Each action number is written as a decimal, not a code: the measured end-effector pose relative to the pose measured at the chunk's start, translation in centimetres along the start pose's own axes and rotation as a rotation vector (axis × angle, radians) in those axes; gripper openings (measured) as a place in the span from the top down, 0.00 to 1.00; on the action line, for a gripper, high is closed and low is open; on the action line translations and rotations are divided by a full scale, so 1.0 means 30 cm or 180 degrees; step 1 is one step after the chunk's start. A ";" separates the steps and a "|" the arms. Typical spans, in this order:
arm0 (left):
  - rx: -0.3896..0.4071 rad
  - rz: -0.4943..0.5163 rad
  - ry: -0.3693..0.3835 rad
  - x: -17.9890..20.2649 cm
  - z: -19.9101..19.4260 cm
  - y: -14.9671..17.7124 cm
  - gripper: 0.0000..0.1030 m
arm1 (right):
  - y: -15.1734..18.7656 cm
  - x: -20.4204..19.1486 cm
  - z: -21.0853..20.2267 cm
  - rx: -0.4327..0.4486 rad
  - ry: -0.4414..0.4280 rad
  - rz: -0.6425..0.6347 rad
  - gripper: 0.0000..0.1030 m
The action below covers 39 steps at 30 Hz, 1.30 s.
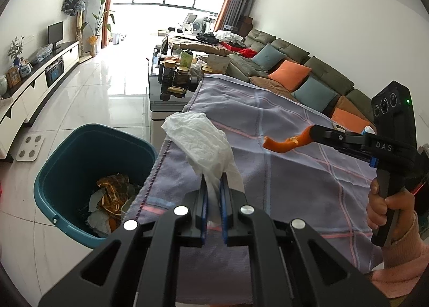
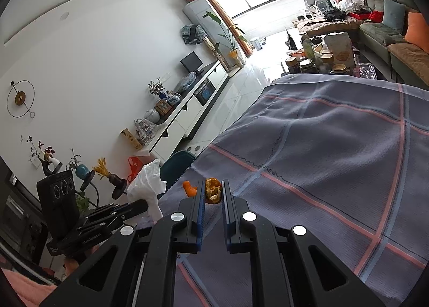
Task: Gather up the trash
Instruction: 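Carry the white tissue and orange peel over the teal bin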
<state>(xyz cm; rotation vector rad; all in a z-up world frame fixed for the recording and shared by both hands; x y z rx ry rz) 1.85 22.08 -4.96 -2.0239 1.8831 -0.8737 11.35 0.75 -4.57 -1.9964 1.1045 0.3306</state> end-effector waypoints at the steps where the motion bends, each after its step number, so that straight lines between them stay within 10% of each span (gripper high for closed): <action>1: 0.0003 -0.0007 -0.0004 -0.005 -0.002 0.001 0.91 | -0.002 -0.002 0.003 -0.0004 -0.0006 -0.0002 0.88; 39: 0.0064 -0.0282 -0.0203 -0.149 -0.039 0.003 0.91 | -0.072 -0.072 0.109 -0.0159 -0.0133 -0.0197 0.88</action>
Point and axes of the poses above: each gripper's, at about its wrist camera, not at the fingertips, and z roughly the way its jaws point, x to its right, y to its underside, the point moved 4 cm from there along z, roughly the way its jaws point, and after that the axes turned 13 degrees about -x, right-handed, at the moved point
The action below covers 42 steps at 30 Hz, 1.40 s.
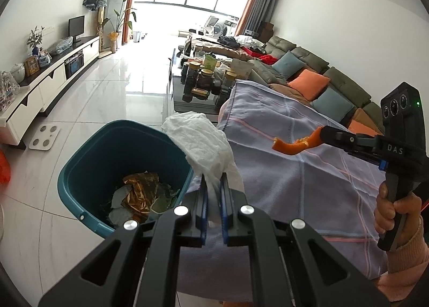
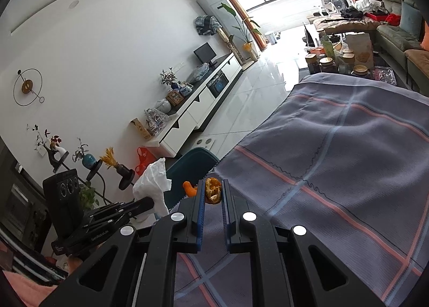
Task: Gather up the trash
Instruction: 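Carry the white tissue and orange peel over the teal bin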
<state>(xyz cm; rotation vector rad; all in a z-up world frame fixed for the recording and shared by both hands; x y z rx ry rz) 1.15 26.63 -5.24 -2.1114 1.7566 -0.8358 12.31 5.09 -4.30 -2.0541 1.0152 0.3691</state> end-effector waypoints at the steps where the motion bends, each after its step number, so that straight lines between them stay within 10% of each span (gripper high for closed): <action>1: 0.0002 -0.0008 -0.0006 -0.003 0.000 0.001 0.91 | -0.003 -0.003 0.004 -0.0004 -0.0005 -0.0007 0.88; 42: 0.0034 -0.0236 -0.0162 -0.107 -0.003 -0.002 0.91 | -0.031 -0.047 0.106 -0.0147 -0.0100 -0.0093 0.88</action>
Point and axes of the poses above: each gripper's, at about its wrist camera, not at the fingertips, and z roughly the way its jaws point, x to its right, y to its underside, the point moved 4 cm from there along z, roughly the way its jaws point, and after that the axes turned 13 degrees about -x, right-handed, at the moved point
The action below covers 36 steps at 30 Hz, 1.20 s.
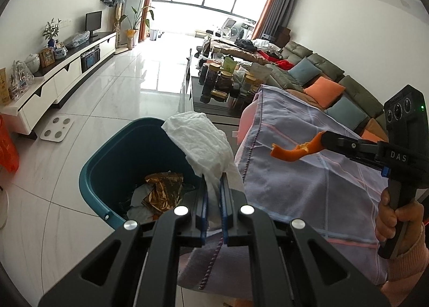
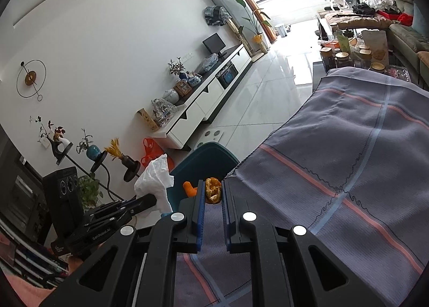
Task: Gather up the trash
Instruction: 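Carry the white tissue and orange peel over the teal bin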
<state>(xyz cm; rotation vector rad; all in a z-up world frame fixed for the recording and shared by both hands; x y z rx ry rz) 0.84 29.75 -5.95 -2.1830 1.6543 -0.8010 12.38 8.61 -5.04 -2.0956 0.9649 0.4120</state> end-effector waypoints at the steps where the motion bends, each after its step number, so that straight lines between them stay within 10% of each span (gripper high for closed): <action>1: -0.0003 -0.0006 0.0001 -0.001 0.004 -0.001 0.91 | 0.000 0.000 0.000 0.0001 -0.0004 -0.0005 0.88; 36: -0.0047 -0.0147 -0.0068 -0.059 0.032 -0.009 0.91 | -0.035 -0.060 0.122 -0.0168 0.0012 -0.0119 0.88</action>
Point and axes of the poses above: each gripper's, at about its wrist camera, not at the fingertips, and z roughly the way its jaws point, x to its right, y to its underside, the point moved 4 cm from there along z, roughly the way its jaws point, and after that the axes turned 13 degrees about -x, right-handed, at the moved point
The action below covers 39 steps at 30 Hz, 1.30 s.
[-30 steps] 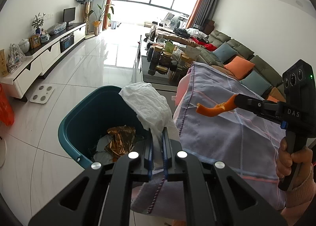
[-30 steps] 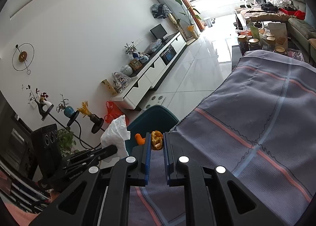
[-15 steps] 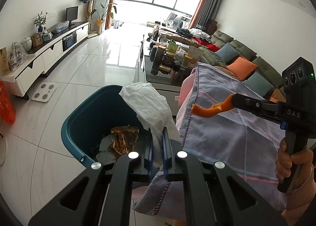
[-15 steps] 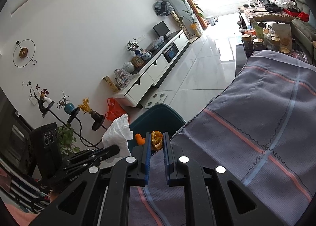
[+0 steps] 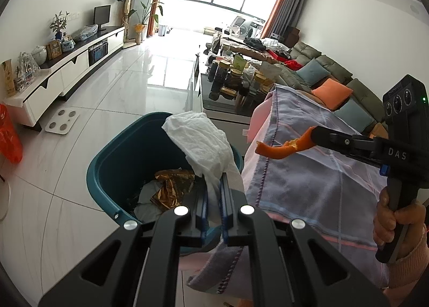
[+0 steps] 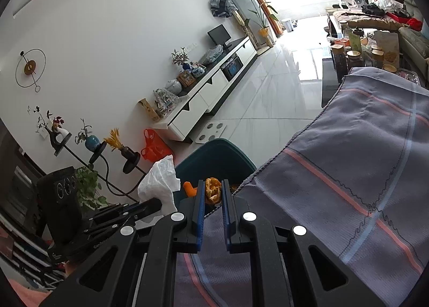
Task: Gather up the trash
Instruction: 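Carry the white tissue and orange peel over the teal bin, then open the left tool to drop the tissue while the right tool drops the orange peel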
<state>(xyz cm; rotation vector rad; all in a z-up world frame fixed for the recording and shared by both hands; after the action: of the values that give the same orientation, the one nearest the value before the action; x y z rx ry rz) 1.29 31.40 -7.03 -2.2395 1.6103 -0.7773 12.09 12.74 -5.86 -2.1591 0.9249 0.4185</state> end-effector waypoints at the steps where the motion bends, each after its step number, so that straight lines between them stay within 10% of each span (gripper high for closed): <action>1: -0.0006 -0.0005 0.0000 -0.003 0.002 -0.001 0.91 | -0.003 0.004 0.004 -0.0009 0.0002 -0.0004 0.88; 39: -0.0187 -0.0230 -0.0012 -0.069 0.094 -0.007 0.90 | -0.069 -0.073 0.196 -0.0357 0.0192 -0.0086 0.88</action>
<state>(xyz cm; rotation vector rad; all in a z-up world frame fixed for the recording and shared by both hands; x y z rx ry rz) 2.58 33.16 -9.77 -2.3504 1.5779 -0.7530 12.03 19.09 -7.60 -2.2947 0.9239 0.4024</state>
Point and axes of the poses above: each gripper's, at about its wrist camera, not at the fingertips, and z roughly the way its jaws point, x to its right, y to its underside, the point moved 4 cm from there along z, roughly the way its jaws point, and after that the axes turned 13 degrees about -x, right-handed, at the moved point
